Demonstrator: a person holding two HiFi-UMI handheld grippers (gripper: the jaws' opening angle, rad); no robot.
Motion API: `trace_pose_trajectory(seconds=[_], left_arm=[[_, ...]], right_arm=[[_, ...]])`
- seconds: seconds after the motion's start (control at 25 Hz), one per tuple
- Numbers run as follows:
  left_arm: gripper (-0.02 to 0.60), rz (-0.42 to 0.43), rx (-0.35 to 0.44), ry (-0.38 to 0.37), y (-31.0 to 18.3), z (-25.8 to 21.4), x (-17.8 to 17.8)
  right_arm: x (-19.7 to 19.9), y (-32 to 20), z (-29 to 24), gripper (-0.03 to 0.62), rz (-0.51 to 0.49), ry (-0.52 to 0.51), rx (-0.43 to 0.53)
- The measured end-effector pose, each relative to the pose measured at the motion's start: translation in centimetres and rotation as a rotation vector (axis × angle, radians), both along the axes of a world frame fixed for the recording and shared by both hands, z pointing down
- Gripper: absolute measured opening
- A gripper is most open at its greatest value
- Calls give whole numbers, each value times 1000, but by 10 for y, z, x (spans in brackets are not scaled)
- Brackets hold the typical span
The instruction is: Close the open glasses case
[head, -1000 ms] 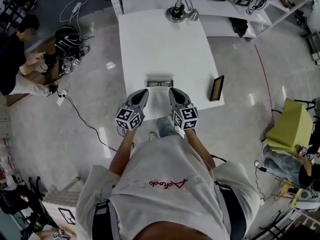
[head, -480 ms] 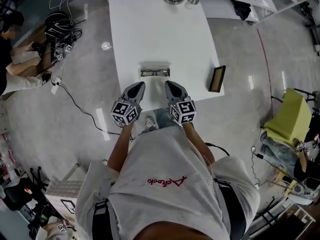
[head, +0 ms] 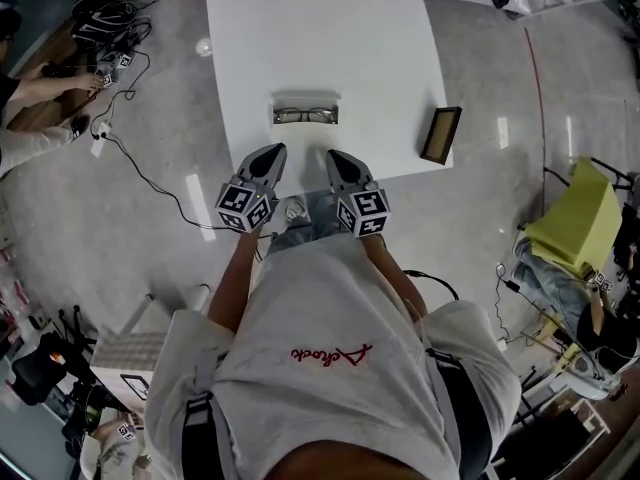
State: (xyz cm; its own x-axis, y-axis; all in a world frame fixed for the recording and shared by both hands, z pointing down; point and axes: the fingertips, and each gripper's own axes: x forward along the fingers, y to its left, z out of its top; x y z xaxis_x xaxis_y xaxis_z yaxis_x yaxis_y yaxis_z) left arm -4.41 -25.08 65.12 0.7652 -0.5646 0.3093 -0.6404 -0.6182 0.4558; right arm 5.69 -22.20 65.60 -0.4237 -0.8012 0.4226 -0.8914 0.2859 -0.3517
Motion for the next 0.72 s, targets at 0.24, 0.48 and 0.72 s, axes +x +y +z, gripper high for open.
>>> trace_pose_trajectory(seconds=[0.24,0.48,0.72], left_arm=[[23,-8,-37,-11,4,13,-5],[23,-6,-37,-9,1,11,0],[23,-13,-42,-7,-1,11,-1]], right_arm=[[1,1,12,9,-2,-6,-30],[-1,-12,15,9,-15,-8,-26],[-5,-45,7,9,-31,-3,21]])
